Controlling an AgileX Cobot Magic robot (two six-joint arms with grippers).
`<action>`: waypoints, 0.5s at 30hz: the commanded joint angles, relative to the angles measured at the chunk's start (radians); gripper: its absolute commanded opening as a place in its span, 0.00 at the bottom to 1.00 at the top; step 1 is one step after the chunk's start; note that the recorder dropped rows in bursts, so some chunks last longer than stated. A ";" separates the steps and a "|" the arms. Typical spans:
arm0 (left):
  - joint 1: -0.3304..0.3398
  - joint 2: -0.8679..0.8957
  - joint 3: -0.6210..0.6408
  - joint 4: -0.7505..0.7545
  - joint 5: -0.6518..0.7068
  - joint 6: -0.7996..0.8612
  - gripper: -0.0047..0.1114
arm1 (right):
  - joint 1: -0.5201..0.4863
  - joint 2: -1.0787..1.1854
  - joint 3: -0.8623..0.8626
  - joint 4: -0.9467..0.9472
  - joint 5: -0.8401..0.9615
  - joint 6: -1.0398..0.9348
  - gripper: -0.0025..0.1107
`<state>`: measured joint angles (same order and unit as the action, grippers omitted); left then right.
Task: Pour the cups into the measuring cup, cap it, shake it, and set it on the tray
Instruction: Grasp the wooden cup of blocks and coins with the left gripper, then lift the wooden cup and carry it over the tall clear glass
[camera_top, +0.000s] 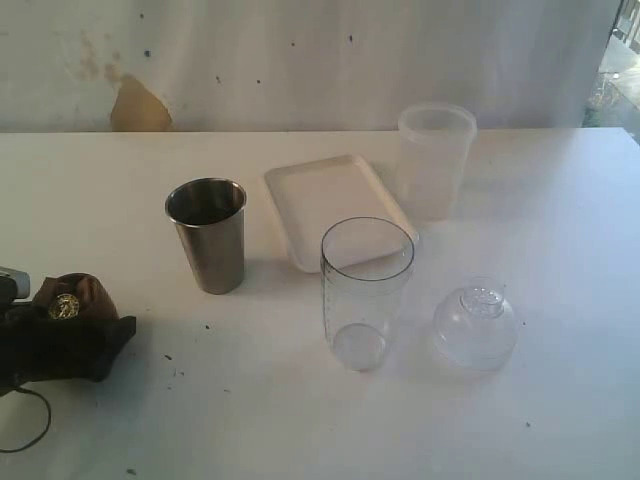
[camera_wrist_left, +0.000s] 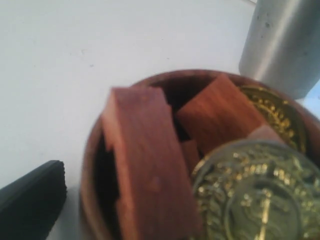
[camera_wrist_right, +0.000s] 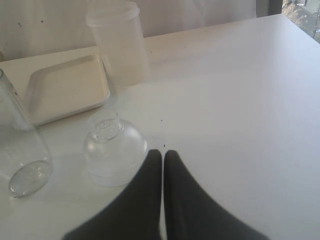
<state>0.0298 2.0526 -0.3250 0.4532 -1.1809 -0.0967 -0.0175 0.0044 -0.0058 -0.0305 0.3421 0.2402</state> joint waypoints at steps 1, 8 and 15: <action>-0.002 -0.001 -0.004 -0.002 -0.020 -0.010 0.94 | -0.003 -0.004 0.006 -0.004 -0.002 -0.001 0.03; -0.002 -0.001 -0.004 0.028 -0.020 -0.044 0.46 | -0.003 -0.004 0.006 -0.004 -0.002 -0.001 0.03; -0.002 -0.003 -0.004 0.168 -0.006 -0.038 0.04 | -0.003 -0.004 0.006 -0.004 -0.002 -0.001 0.03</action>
<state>0.0298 2.0544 -0.3277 0.5851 -1.1792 -0.1316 -0.0175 0.0044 -0.0058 -0.0305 0.3421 0.2402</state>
